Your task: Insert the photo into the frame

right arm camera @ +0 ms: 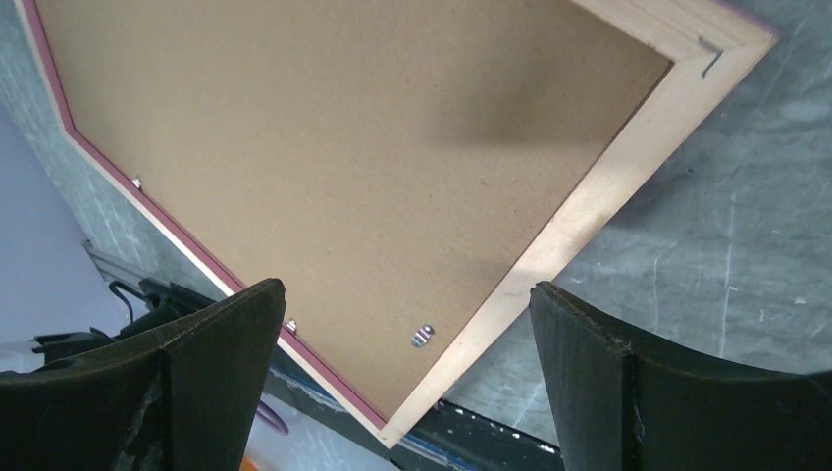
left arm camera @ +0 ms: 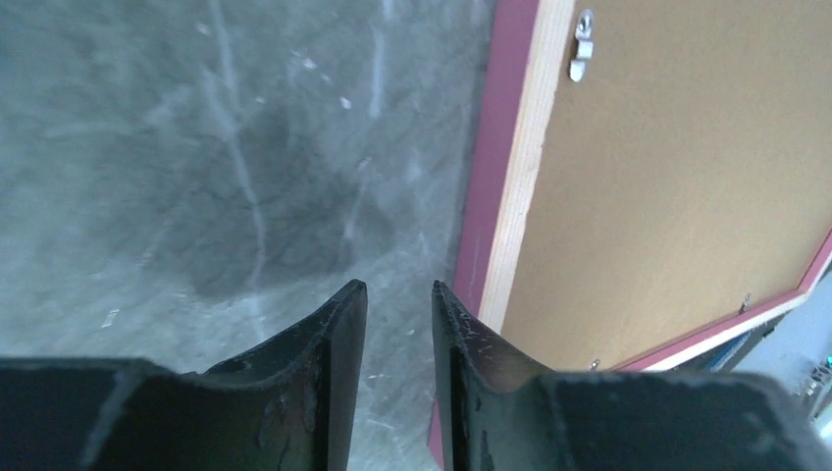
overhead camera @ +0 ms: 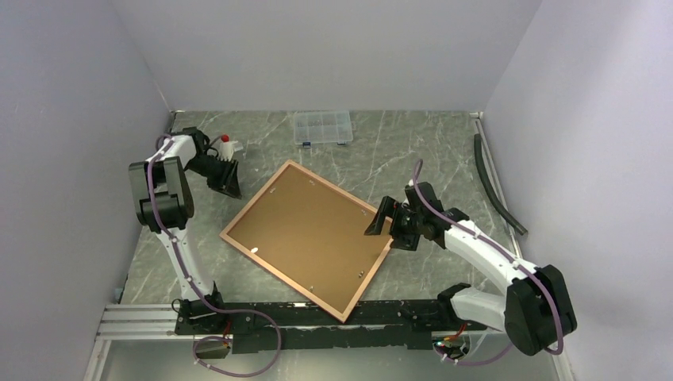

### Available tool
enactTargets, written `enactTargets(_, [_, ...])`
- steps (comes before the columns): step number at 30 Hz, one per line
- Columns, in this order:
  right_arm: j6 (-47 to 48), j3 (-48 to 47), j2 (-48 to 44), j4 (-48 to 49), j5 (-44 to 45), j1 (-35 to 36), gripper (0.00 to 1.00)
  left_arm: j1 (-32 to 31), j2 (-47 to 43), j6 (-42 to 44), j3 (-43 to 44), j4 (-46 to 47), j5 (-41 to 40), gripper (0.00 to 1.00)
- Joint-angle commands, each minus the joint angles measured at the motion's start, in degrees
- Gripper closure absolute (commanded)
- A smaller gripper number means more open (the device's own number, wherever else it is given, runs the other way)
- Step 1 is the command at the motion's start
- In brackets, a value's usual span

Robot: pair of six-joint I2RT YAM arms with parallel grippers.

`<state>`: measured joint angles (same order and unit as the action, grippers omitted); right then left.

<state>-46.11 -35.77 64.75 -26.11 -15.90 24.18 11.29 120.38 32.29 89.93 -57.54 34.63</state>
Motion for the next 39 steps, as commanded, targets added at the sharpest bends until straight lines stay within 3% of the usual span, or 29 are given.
enactTargets(1, [0.2, 0.9, 1.9, 1.9, -3.6, -0.5, 0.0, -0.9, -1.2, 1.9, -2.2, -1.4, 2.6, 0.66])
enactTargets(11, [6.1, -2.1, 5.8, -3.4, -3.1, -4.2, 0.0, -1.8, -3.6, 3.1, -8.9, 0.2, 2.0, 0.7])
enactTargets(19, [6.1, -0.4, 11.9, 6.6, -7.9, -10.7, 0.0, -2.6, -4.0, 1.7, -11.2, 1.8, 3.0, 0.76])
enactTargets(30, [7.3, -17.0, 22.5, 7.9, -10.0, -18.1, 0.0, -10.8, -10.2, 1.0, -20.9, 2.0, 5.0, 0.82])
enactTargets(35, [8.0, -19.4, 23.6, 4.2, -2.3, -19.3, 0.0, -12.9, -12.1, 0.4, -23.4, 2.3, 4.3, 0.81])
enactTargets(39, [7.2, -19.8, 19.0, 1.3, 6.6, -19.3, 0.0, -10.0, -12.7, -1.2, -20.6, 2.8, 3.0, 0.78])
